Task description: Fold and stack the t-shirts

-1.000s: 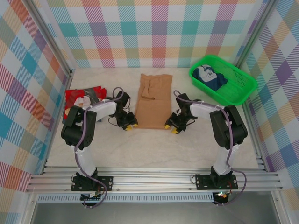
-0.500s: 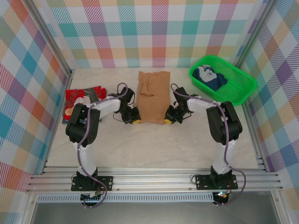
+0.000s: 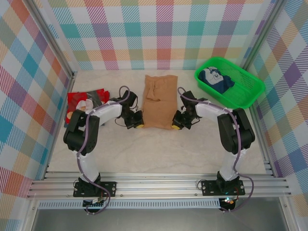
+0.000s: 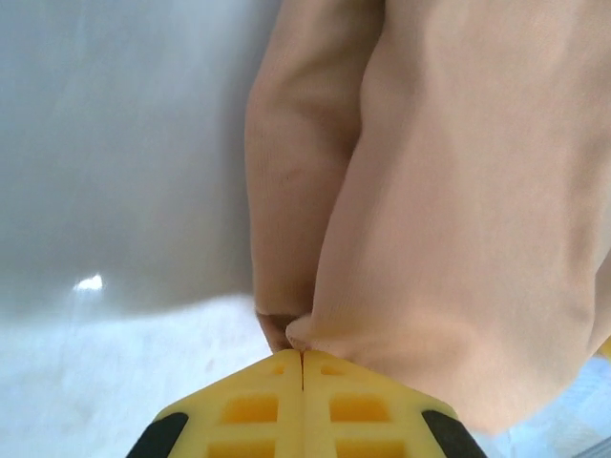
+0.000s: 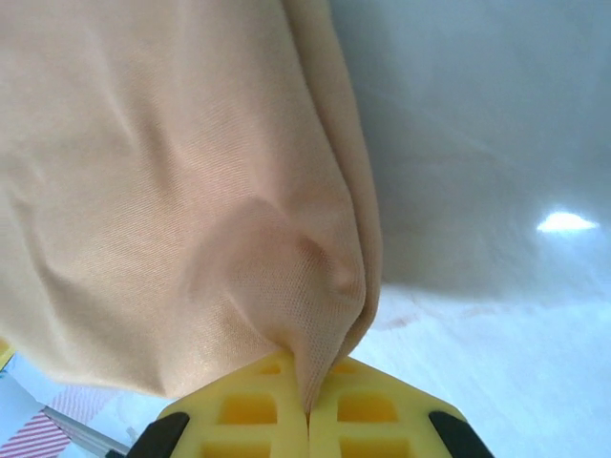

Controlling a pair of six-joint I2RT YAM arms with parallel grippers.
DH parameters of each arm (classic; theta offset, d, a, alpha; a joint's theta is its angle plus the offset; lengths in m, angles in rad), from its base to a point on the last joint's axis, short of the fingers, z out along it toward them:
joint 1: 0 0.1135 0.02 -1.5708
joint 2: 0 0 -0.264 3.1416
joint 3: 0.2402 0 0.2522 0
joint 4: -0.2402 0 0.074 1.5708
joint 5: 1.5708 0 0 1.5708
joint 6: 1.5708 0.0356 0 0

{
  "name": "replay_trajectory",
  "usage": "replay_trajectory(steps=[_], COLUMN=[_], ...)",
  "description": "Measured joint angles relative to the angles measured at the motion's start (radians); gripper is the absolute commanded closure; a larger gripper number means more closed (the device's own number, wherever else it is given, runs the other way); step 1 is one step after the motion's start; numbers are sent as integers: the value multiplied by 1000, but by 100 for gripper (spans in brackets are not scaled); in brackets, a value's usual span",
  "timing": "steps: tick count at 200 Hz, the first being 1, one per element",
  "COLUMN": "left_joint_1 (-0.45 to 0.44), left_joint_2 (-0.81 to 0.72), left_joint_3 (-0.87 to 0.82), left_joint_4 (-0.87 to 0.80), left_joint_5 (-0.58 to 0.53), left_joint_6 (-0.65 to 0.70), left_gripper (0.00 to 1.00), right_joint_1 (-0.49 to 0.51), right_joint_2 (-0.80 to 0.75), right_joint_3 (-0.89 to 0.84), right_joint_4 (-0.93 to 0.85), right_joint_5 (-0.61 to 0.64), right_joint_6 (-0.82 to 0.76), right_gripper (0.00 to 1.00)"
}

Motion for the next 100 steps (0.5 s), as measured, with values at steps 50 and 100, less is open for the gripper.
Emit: replay_trajectory(steps=[50,100], left_joint_1=[-108,-232], left_joint_2=[-259,-562], left_joint_3=[-229,-350], left_joint_4=[-40,-152], left_joint_5=[8,22], left_joint_6=[-11,-68], left_gripper=[100,100], right_joint_1=[73,164], right_joint_2=[-137,-397], right_joint_3=[-109,-268], right_joint_4=[-99,-244], right_joint_5=[-8,-67], right_joint_6=[-50,-31], right_gripper=[100,100])
